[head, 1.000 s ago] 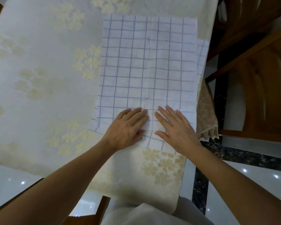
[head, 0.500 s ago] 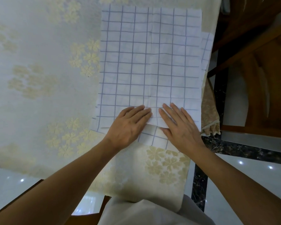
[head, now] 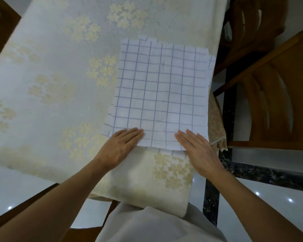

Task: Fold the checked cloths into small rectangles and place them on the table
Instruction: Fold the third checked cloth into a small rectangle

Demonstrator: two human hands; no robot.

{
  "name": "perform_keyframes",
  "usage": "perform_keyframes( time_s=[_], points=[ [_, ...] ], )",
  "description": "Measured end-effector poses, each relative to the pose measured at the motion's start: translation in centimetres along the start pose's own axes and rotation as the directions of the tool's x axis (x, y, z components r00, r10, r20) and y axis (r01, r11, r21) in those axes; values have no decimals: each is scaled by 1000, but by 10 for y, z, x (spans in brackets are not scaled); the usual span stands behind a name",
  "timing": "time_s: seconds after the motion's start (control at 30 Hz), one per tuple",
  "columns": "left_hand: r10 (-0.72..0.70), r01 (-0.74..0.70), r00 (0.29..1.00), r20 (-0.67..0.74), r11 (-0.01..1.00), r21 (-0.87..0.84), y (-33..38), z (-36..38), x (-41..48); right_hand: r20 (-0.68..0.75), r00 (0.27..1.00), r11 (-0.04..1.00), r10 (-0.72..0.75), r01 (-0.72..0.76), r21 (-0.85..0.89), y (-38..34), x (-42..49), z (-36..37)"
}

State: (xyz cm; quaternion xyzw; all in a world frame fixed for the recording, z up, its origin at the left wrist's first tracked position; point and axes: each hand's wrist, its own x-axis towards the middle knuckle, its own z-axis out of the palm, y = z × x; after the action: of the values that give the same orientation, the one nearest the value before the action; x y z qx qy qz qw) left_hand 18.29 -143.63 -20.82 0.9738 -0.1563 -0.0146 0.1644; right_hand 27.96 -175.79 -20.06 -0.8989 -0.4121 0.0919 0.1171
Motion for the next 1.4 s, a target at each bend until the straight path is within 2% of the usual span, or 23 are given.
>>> perform_keyframes(
  time_s=[0.27, 0.43, 0.77, 0.93, 1.17, 1.23, 1.4],
  points=[
    [-63, 63, 998, 7, 996, 61, 45, 3, -73, 54, 998, 999, -40, 40, 1, 8, -53, -4],
    [-113, 113, 994, 6, 993, 37, 76, -6, -102, 110, 993, 998, -49, 52, -18, 3, -77, -4],
    [-234, 245, 967, -105, 963, 108, 137, -54, -129, 29, 992, 991, -124, 125, -48, -23, -88, -27],
    [-235, 256, 962, -142, 955, 151, 91, -80, -84, -43, 985, 984, -168, 165, -74, -10, -35, -57],
    [-240, 260, 961, -139, 953, 155, -5, -106, 17, -90, 981, 967, -169, 148, -205, 23, 79, -96],
    [-258, 272, 960, -108, 951, 149, -29, -104, 44, -80, 985, 967, -156, 135, -216, 39, 108, -95],
    [-294, 297, 955, -42, 946, 132, -83, -81, 89, 52, 996, 978, -70, 79, -192, 71, 169, -80]
  ],
)
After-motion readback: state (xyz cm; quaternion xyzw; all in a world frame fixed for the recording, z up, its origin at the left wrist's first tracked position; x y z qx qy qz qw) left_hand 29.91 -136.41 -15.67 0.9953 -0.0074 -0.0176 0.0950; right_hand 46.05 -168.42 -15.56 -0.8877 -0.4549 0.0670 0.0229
